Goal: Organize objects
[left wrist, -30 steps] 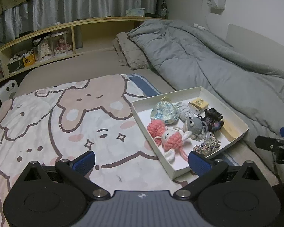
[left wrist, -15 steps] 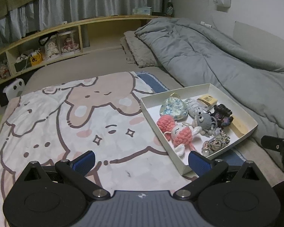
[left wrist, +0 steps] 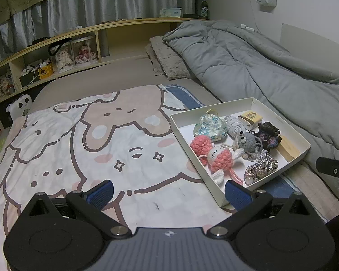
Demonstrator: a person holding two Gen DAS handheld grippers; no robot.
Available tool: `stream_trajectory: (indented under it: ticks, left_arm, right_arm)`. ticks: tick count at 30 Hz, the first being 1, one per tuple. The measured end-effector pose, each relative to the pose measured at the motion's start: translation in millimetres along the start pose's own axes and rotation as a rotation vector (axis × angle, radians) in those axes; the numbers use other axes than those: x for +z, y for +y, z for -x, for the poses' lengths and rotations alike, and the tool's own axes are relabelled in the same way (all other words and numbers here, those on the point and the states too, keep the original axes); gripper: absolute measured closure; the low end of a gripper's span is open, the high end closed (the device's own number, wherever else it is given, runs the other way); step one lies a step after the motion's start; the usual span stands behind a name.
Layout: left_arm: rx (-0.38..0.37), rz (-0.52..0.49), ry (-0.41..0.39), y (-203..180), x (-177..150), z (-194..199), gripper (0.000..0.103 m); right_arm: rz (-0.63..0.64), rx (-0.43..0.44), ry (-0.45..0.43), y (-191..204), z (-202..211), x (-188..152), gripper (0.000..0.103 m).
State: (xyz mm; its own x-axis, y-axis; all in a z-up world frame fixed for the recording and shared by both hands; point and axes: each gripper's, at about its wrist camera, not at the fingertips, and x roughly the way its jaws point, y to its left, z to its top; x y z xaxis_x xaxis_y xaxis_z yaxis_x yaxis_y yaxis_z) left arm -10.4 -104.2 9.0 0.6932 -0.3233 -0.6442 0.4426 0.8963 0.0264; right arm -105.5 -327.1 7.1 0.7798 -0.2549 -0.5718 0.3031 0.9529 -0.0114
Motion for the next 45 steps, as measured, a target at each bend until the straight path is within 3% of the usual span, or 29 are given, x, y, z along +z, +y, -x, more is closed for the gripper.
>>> stream_trajectory:
  ticks: [45]
  left_arm:
    - [0.001, 0.009, 0.001, 1.2, -0.6, 0.6, 0.0]
  right_arm:
    - [0.006, 0.001, 0.008, 2.9, -0.9, -1.8, 0.0]
